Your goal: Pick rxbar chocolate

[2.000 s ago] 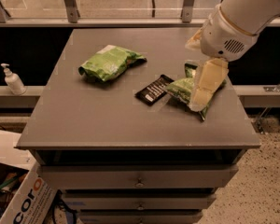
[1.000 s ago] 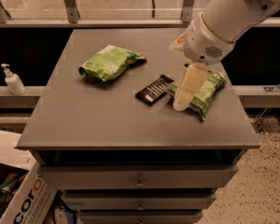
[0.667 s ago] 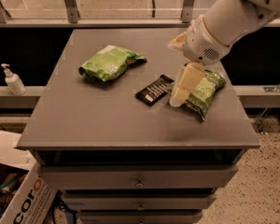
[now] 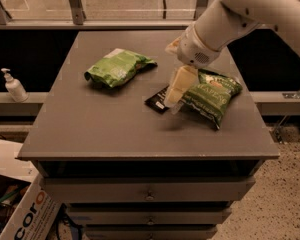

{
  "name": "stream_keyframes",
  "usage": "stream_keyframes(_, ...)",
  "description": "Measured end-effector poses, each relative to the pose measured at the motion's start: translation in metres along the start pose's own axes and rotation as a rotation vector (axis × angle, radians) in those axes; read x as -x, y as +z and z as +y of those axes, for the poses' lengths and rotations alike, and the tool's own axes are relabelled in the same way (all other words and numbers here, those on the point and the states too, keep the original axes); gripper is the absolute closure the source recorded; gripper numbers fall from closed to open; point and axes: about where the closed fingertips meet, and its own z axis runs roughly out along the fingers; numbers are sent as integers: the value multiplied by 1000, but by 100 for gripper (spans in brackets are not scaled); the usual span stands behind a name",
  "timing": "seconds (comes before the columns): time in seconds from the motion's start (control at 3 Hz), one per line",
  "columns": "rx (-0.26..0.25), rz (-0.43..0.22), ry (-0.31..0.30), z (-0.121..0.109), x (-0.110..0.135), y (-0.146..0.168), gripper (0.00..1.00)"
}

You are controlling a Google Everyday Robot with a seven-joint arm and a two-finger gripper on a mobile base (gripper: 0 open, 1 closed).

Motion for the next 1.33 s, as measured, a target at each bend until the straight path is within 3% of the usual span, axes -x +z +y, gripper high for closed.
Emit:
stream_keyframes(0.67, 43, -6, 51, -10, -2, 40, 0)
stream_keyframes(1.0, 63, -10, 94, -6, -17, 54, 0)
stream_keyframes(1.33, 71, -10, 121, -2, -30, 60, 19)
